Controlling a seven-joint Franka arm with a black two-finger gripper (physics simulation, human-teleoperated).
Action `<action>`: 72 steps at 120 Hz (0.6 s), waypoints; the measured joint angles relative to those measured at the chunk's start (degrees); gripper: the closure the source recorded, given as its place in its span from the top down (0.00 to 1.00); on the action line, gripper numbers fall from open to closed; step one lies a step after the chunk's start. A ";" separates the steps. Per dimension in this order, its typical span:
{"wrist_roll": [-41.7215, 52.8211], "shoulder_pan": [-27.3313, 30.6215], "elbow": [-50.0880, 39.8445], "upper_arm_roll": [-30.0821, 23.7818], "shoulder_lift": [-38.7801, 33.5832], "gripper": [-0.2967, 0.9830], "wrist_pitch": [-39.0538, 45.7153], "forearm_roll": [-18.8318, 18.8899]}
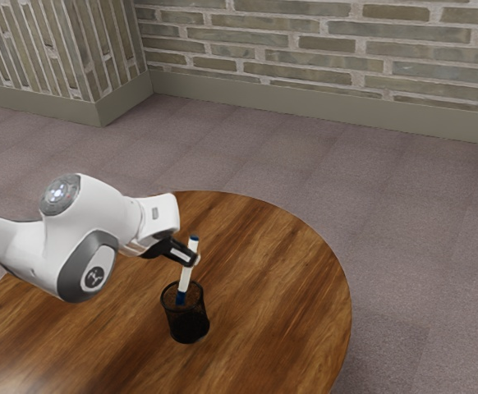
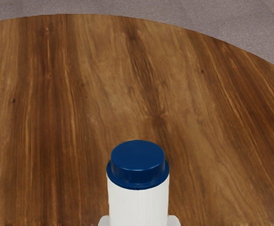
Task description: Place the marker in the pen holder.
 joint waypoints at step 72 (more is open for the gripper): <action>-0.68 0.59 55.36 17.26 16.85 0.74 -63.61 8.75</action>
